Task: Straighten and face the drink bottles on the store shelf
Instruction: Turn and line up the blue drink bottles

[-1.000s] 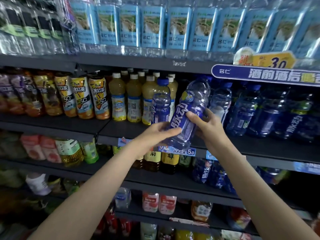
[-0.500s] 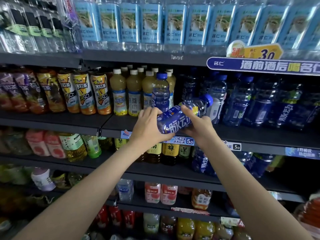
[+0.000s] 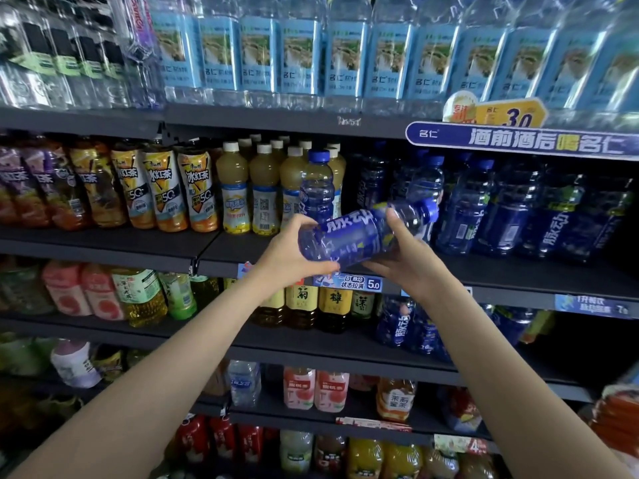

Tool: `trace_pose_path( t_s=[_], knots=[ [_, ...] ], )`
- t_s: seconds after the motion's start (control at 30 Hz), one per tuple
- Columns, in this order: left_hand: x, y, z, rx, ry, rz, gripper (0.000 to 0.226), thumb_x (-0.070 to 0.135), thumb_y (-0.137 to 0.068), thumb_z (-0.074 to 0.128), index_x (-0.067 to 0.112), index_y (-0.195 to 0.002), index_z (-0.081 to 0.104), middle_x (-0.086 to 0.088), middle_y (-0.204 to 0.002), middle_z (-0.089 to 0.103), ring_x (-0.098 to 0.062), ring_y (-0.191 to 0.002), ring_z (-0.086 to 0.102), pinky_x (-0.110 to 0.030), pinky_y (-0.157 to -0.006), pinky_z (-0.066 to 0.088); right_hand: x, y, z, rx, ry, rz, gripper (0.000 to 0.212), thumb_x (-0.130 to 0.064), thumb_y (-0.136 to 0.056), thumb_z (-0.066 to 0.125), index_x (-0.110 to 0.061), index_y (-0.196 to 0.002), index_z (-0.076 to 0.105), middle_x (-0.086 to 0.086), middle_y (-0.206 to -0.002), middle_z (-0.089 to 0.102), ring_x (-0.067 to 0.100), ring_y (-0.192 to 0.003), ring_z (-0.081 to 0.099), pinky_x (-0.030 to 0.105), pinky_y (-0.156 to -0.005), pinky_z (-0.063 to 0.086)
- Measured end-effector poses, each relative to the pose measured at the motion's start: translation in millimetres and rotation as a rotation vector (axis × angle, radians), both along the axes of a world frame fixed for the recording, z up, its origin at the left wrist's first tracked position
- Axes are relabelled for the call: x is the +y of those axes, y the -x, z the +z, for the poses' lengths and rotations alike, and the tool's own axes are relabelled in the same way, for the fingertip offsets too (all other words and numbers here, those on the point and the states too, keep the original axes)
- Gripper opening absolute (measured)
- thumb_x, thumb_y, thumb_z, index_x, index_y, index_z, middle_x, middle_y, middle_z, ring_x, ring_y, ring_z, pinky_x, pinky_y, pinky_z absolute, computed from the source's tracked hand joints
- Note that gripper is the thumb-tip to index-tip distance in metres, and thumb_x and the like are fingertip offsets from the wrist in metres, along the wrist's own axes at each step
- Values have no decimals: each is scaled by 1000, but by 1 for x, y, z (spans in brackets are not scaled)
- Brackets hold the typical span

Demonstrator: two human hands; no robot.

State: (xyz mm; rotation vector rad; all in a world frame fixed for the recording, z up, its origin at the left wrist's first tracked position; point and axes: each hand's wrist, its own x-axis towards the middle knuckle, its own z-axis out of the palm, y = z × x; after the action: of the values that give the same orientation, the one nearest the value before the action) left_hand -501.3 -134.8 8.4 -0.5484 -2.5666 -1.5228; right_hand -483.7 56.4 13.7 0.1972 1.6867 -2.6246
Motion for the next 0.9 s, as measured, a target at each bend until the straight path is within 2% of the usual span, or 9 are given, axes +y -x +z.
trace_pose_path(
  t_s=[0.07,0.13,0.3,0.4,0.53,0.63,0.73,0.8,0.9],
  knots=[
    [-1,2,-5,255,126,5,71,25,-63,85,20,-118,41,9,-120,48,-3,-104,48,-4,-76,36,-2,-1,0,-19,36,-30,67,-42,-75,72,-4,-126,52,15,-114,66,27,-101,67,35,-69,59],
    [-1,2,-7,322,157,2,75,27,-63,85,16,-122,40,9,-121,43,0,-106,43,0,-73,33,-4,-2,1,20,17,-63,61,-36,-76,73,-4,-124,53,14,-111,68,27,-101,67,37,-72,60],
    [3,5,-8,120,149,-82,70,29,-68,82,16,-123,41,11,-117,48,-5,-108,47,-19,-89,38,-2,-8,9,211,-252,-140,39,-15,-74,78,-12,-109,59,4,-96,71,21,-90,69,35,-79,58],
    [10,5,-12,26,144,-141,79,31,-65,83,17,-128,39,10,-117,51,-10,-112,53,-27,-96,43,1,-13,12,367,-457,-70,43,-10,-67,81,-21,-103,59,-5,-95,72,13,-90,69,29,-75,56],
    [20,5,-15,53,104,-135,80,28,-63,85,16,-128,40,2,-125,56,-14,-114,55,-34,-99,44,3,-21,19,503,-603,-3,50,0,-67,80,-25,-104,56,-13,-91,71,1,-84,68,16,-67,52],
    [26,3,-20,125,42,-69,74,25,-61,86,16,-121,43,1,-117,61,-15,-108,59,-33,-93,48,2,-25,20,571,-668,15,63,0,-67,81,-28,-114,51,-9,-108,66,1,-94,66,17,-75,53],
    [40,2,-28,181,-86,62,63,23,-63,85,17,-111,44,6,-104,63,-9,-94,61,-25,-82,51,-4,-20,8,591,-743,-74,81,-13,-66,85,-24,-132,39,-3,-127,56,5,-111,58,23,-92,51],
    [52,2,-28,197,-194,164,46,16,-73,78,17,-105,44,6,-96,61,1,-81,58,-11,-68,48,-15,-15,-2,601,-793,-164,89,-25,-61,89,-22,-134,37,1,-129,51,11,-117,54,31,-97,50],
    [64,14,-28,178,-389,88,25,3,-90,57,3,-113,49,-9,-102,61,2,-80,60,-10,-65,48,-26,-7,-4,666,-870,-270,83,-22,-61,89,-20,-130,42,-2,-124,52,9,-115,52,24,-96,47]
  ],
)
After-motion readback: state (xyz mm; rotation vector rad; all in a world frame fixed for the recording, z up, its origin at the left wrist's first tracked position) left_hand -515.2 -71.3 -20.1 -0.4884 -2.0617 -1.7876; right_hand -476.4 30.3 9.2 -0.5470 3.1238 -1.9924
